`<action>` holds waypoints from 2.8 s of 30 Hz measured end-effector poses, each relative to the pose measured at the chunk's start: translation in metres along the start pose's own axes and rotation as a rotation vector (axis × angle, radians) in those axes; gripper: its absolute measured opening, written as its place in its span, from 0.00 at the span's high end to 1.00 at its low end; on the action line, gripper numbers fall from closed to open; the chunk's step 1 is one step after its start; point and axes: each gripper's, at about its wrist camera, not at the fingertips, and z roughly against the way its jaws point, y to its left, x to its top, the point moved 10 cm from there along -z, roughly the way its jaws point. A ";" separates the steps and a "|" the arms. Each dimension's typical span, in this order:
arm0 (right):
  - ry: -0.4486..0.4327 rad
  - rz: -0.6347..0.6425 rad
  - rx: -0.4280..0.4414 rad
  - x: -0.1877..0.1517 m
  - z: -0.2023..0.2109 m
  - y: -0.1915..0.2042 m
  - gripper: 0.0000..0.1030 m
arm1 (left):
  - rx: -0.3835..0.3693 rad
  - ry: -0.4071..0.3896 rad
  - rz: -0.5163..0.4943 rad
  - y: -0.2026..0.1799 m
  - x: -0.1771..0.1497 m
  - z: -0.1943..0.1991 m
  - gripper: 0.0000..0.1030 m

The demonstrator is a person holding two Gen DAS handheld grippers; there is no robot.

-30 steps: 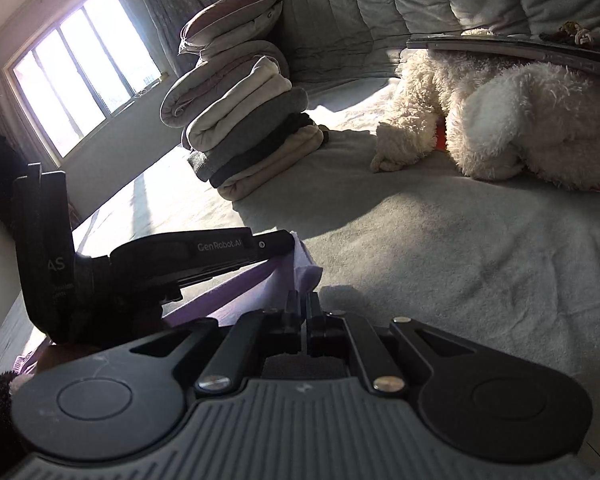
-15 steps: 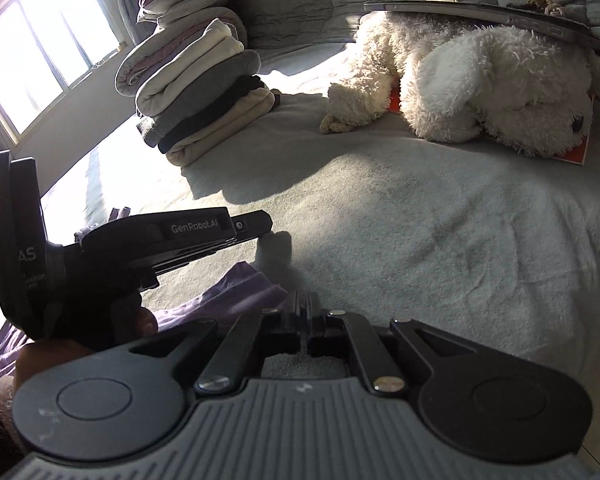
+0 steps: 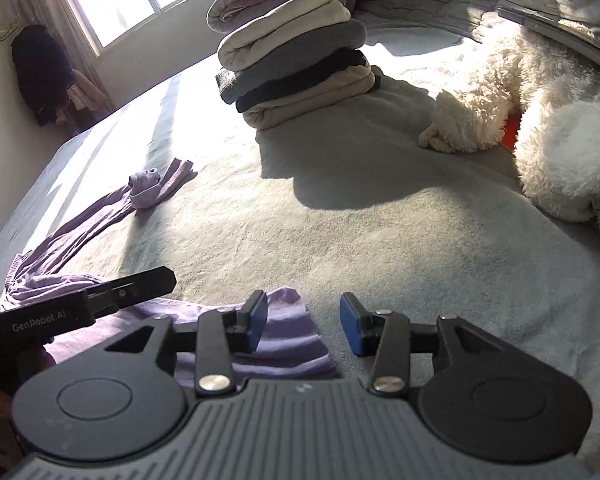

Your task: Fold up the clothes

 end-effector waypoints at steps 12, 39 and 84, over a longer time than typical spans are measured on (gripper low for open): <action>-0.002 0.229 -0.042 -0.004 -0.032 0.019 0.68 | -0.017 -0.029 0.100 0.025 -0.046 0.032 0.60; -0.112 0.239 -0.130 0.007 -0.022 0.032 0.56 | 0.182 -0.122 0.100 0.070 -0.044 0.091 0.48; 0.011 0.802 0.466 -0.129 -0.094 0.383 0.67 | 1.024 -0.418 0.492 0.399 -0.025 0.351 0.81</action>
